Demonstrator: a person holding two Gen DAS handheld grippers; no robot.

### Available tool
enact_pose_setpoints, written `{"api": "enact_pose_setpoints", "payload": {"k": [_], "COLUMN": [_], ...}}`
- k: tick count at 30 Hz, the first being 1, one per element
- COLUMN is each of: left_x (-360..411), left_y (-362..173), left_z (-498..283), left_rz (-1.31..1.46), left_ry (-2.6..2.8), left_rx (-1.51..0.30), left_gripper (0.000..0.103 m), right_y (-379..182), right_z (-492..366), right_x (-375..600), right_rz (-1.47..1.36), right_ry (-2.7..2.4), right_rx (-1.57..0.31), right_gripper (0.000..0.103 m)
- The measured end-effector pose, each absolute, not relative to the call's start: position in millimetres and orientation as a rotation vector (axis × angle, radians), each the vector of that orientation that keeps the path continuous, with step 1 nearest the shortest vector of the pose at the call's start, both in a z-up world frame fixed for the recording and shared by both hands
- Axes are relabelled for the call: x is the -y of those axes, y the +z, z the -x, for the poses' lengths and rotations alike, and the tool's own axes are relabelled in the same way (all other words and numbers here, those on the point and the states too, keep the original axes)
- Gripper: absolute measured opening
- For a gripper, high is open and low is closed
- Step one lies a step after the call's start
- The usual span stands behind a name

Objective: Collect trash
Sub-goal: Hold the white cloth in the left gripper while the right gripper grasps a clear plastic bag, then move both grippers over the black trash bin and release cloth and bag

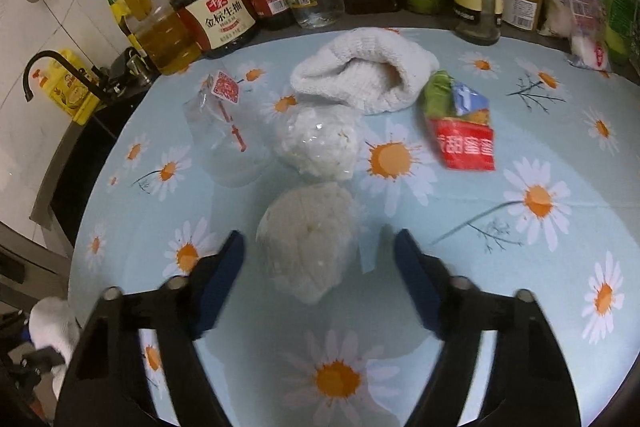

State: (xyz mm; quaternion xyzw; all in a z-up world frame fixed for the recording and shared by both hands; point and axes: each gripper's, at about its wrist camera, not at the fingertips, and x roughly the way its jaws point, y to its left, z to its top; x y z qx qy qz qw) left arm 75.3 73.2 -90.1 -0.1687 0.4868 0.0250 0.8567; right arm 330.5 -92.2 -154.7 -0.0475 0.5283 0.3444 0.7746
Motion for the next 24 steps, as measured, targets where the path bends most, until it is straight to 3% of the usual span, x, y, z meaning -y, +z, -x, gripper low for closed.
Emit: {"api": "enact_pose_setpoints", "payload": {"k": [3,24], "left_x": [-74.3,-71.1], "left_y": [-91.9,-90.6], "left_z": [-70.3,-66.7], "left_rz": [0.359,0.352], "left_ry": [0.056,0.019], "left_rx": [-1.031,-1.019], "left_gripper": [0.029,0.029], "right_y": [-155.9,-103.7], "right_z": [-330.6,-268.5], "right_x": [86.0,116.2], "right_rz": [0.129,0.066], "right_ry": [0.742,0.813], "right_rx": [-1.137,-1.065], "right_gripper": [0.052,0.051]}}
